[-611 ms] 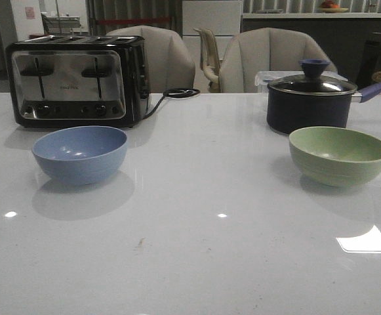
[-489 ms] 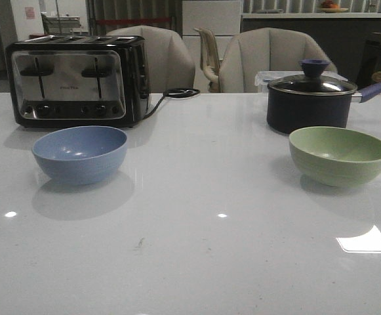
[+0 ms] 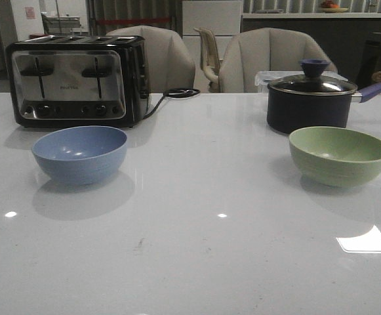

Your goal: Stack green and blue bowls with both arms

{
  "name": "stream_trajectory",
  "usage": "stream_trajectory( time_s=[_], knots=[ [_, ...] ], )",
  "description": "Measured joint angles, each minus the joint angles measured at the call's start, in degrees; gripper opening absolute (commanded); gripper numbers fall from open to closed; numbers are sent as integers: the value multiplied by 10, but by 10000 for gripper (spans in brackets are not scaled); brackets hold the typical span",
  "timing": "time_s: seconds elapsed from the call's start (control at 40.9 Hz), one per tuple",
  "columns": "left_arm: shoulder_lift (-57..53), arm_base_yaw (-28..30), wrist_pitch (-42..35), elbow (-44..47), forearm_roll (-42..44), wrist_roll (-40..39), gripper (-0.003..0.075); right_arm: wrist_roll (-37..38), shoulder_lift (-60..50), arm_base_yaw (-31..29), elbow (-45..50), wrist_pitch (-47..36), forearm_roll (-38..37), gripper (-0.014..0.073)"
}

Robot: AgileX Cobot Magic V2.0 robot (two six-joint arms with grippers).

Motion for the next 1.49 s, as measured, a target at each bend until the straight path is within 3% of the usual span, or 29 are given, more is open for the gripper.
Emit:
stream_trajectory(
  time_s=[0.245, 0.416, 0.685, 0.978, 1.418, 1.492],
  knots=[
    [0, 0, -27, 0, 0, 0, 98, 0, 0, 0, 0, -24, 0, 38],
    [0, 0, -24, -38, 0, 0, 98, 0, 0, 0, -68, 16, 0, 38],
    [22, -5, 96, -255, 0, 0, 98, 0, 63, 0, -257, 115, 0, 38],
    [176, -10, 250, -420, 0, 0, 98, 0, 210, 0, -419, 271, 0, 38],
    [328, -10, 377, -400, 0, 0, 98, 0, 392, 0, -429, 418, 0, 41],
    [346, -10, 378, -394, 0, 0, 106, 0, 416, 0, -429, 426, -1, 90]
  ],
)
